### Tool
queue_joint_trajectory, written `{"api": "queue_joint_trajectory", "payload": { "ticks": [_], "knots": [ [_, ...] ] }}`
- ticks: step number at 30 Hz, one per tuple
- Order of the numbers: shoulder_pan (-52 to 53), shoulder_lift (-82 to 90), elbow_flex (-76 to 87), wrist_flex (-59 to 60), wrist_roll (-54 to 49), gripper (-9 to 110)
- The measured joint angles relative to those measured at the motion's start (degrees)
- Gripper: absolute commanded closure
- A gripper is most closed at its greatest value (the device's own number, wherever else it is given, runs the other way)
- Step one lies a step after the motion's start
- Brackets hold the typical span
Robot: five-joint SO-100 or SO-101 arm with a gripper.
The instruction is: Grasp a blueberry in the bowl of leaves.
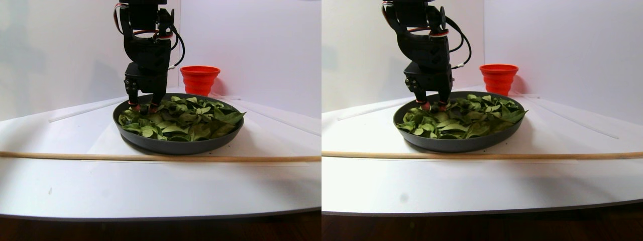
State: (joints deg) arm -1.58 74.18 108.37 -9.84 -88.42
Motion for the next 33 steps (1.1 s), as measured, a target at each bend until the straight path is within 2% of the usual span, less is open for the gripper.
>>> {"api": "queue_joint_trajectory", "payload": {
  "ticks": [33],
  "knots": [
    [0.0, -2.9, -2.72, -2.72, 0.44, 84]
  ]
}}
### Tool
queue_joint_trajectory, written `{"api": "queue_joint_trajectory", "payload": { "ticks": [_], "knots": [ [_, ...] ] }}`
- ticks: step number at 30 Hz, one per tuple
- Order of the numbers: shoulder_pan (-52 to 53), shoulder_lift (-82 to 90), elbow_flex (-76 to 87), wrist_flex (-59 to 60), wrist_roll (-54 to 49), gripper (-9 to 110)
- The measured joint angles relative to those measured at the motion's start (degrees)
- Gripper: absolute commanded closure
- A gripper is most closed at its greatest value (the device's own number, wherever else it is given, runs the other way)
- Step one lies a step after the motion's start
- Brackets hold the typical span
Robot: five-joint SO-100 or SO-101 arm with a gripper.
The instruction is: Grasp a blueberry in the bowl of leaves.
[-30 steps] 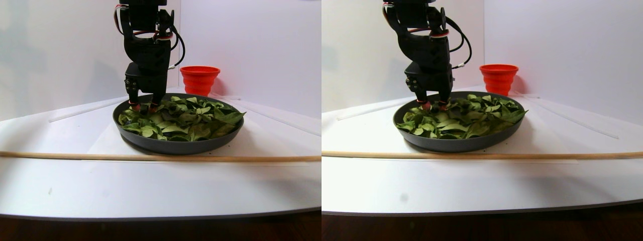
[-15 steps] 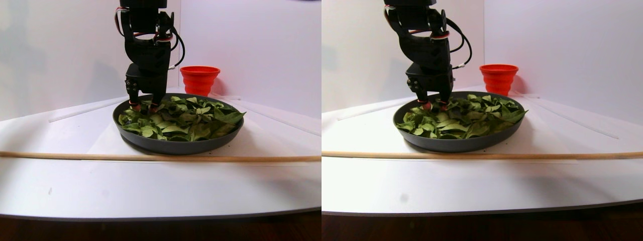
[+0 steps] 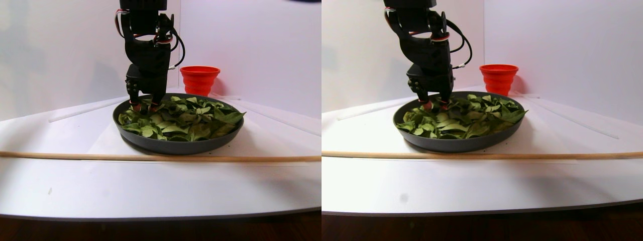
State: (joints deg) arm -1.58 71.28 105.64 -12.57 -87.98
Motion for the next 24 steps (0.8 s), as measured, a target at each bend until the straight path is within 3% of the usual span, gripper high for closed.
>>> {"api": "queue_joint_trajectory", "payload": {
  "ticks": [24],
  "knots": [
    [-0.09, -0.62, 0.0, -1.05, -3.25, 90]
  ]
}}
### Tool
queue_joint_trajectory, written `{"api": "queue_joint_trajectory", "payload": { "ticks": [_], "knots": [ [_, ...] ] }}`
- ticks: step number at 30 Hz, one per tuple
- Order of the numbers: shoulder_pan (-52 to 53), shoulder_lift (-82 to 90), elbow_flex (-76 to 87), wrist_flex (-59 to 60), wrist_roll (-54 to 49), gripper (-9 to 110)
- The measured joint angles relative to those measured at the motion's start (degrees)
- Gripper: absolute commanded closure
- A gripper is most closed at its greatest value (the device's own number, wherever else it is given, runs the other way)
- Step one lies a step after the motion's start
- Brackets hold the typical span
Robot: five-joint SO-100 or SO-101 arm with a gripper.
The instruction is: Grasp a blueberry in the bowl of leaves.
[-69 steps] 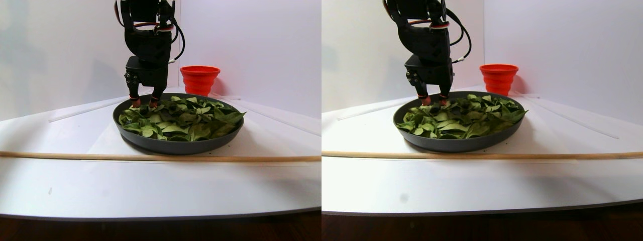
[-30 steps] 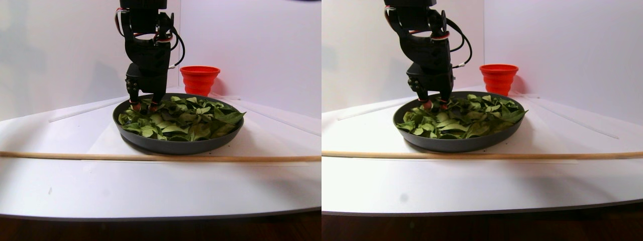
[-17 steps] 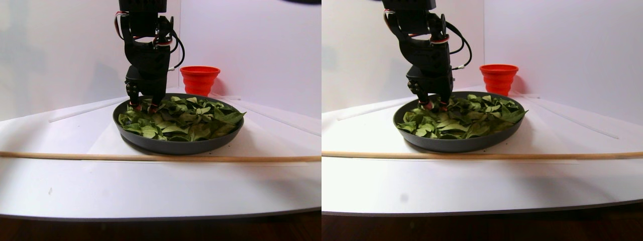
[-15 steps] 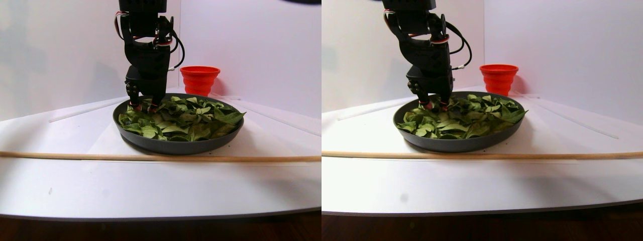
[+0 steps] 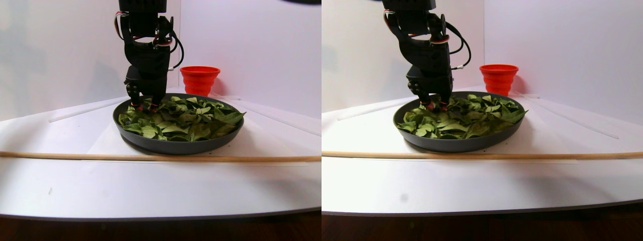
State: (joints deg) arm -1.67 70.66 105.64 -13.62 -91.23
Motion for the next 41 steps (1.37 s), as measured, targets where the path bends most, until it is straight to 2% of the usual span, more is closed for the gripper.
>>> {"api": "queue_joint_trajectory", "payload": {
  "ticks": [26, 41],
  "knots": [
    [1.41, 2.29, 3.43, 0.0, -3.87, 90],
    [1.76, 9.67, 7.82, 0.0, -3.87, 90]
  ]
}}
